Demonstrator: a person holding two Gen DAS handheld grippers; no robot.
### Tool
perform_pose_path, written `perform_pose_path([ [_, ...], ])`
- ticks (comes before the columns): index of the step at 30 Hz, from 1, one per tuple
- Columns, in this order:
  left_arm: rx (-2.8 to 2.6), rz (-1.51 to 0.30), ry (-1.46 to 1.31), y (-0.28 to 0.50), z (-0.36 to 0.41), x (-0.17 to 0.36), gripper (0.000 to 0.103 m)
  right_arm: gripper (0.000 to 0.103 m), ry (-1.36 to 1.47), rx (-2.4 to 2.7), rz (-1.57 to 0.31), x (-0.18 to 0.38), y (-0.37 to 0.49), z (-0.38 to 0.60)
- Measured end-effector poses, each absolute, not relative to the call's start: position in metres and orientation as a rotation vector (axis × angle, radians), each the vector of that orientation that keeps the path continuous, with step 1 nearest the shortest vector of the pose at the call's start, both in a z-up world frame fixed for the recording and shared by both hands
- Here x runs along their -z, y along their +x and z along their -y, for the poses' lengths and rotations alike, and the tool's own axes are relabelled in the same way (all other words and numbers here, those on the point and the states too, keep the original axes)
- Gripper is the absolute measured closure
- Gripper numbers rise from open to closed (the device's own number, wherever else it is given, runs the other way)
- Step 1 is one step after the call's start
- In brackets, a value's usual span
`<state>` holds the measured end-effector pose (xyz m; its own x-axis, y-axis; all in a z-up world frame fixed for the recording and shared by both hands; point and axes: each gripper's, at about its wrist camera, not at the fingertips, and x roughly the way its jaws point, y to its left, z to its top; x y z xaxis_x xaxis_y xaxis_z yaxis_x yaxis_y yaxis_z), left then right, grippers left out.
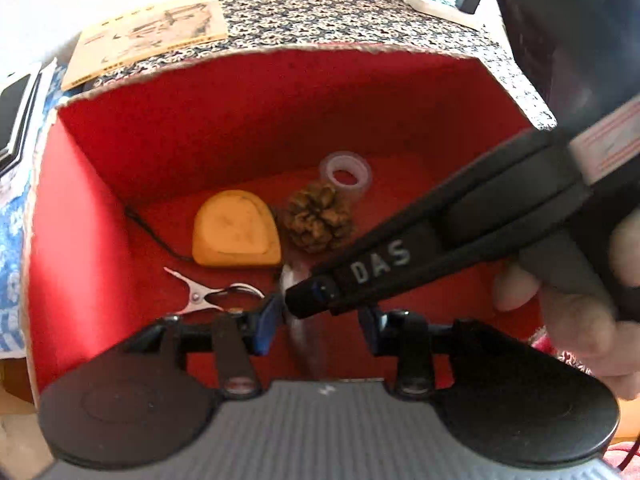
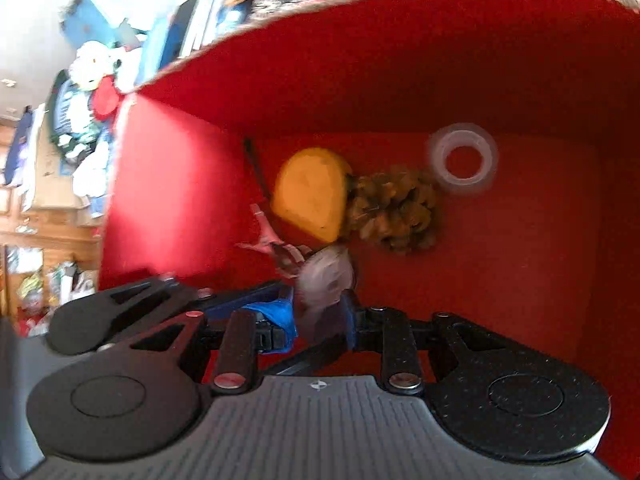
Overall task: Organize rigid objects
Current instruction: 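Lower the dispenser into the red box and open the right gripper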
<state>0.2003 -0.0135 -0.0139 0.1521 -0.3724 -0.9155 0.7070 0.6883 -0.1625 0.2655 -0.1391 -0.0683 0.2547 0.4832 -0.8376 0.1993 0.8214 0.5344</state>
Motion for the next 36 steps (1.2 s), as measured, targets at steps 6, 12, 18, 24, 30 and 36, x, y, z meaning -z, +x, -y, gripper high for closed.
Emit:
perform_pose_path([
  [6, 0.756, -1.171, 0.34, 0.199, 0.013, 0.012, 0.062, 0.095, 0.735, -0.22, -1.232, 0.067, 0.257, 0.152],
  [12, 0.711, -1.148, 0.36, 0.194, 0.018, 0.01, 0.061, 0.092, 0.838, -0.167, -1.153, 0.067, 0.255, 0.169],
  [18, 0.645, -1.105, 0.408, 0.19, 0.022, 0.01, 0.056, 0.092, 0.807, -0.133, -1.109, 0.062, 0.251, 0.169],
  [24, 0.618, -1.097, 0.379, 0.192, 0.019, 0.01, 0.054, 0.091, 0.766, -0.088, -1.075, 0.061, 0.252, 0.168],
  [30, 0.599, -1.085, 0.363, 0.192, 0.017, 0.009, 0.051, 0.091, 0.731, -0.055, -1.068, 0.058, 0.251, 0.167],
  [36, 0.565, -1.067, 0.367, 0.19, 0.018, 0.008, 0.05, 0.091, 0.705, -0.012, -1.056, 0.056, 0.25, 0.164],
])
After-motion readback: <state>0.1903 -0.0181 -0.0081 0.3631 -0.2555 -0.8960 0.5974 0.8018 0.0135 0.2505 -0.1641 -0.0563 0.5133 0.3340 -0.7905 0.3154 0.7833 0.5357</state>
